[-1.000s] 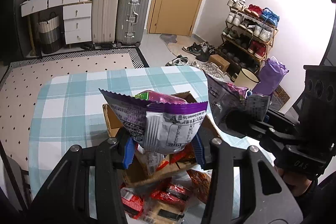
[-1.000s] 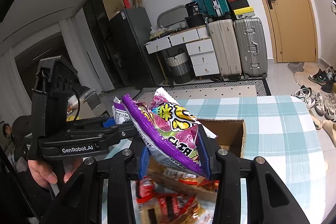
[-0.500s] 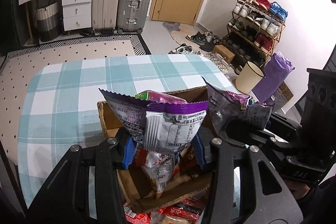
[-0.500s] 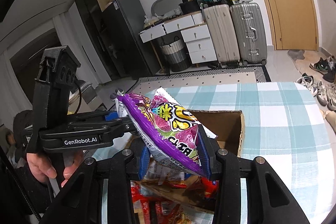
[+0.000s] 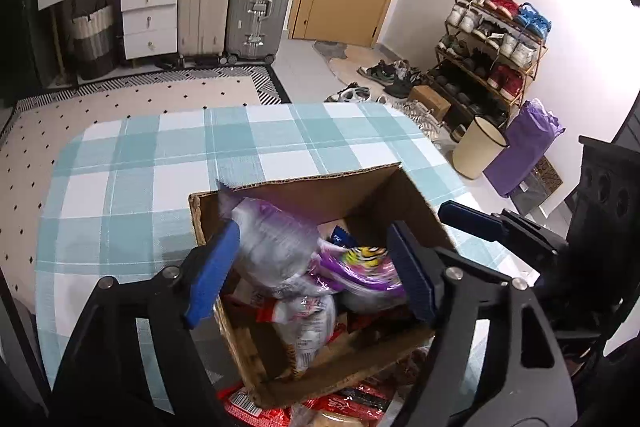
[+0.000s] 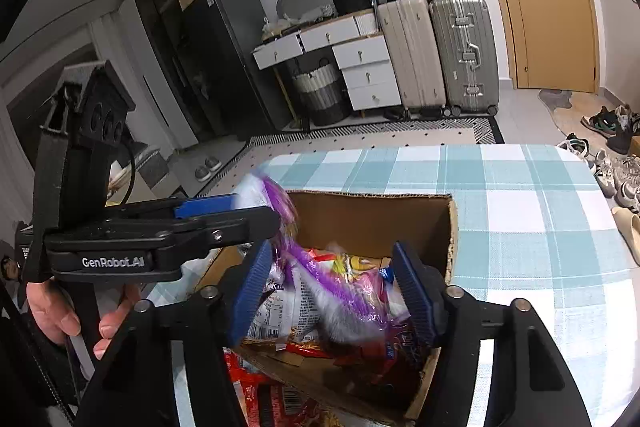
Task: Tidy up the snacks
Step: 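Open both grippers to drop the bags into the box, then withdraw both tools from the box toward the remaining red packs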
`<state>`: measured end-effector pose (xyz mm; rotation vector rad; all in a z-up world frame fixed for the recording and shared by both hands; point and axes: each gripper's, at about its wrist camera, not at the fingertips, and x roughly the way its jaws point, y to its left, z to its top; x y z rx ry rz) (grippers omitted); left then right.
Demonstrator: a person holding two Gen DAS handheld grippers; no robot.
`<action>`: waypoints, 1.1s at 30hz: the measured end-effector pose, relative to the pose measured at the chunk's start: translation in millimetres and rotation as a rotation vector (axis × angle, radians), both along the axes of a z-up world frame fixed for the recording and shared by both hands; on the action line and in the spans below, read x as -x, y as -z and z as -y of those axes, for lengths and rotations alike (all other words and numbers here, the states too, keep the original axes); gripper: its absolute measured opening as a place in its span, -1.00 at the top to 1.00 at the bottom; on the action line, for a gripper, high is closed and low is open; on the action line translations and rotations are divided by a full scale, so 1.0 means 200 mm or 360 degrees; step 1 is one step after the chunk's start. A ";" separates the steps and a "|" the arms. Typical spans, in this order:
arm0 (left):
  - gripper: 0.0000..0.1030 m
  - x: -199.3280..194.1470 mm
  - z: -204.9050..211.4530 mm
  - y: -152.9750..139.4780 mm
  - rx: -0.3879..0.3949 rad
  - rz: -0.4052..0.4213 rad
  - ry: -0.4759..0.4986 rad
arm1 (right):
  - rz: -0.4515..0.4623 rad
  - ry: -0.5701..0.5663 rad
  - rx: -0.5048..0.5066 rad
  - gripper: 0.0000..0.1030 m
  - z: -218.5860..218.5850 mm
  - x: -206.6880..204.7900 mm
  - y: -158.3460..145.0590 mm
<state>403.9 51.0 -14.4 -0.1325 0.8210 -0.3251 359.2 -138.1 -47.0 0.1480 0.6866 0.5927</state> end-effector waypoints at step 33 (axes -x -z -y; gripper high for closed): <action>-0.98 0.82 -0.02 -0.33 -0.0221 0.0267 -0.0206 | 0.0256 0.0153 -0.0057 -0.53 0.17 0.62 -0.31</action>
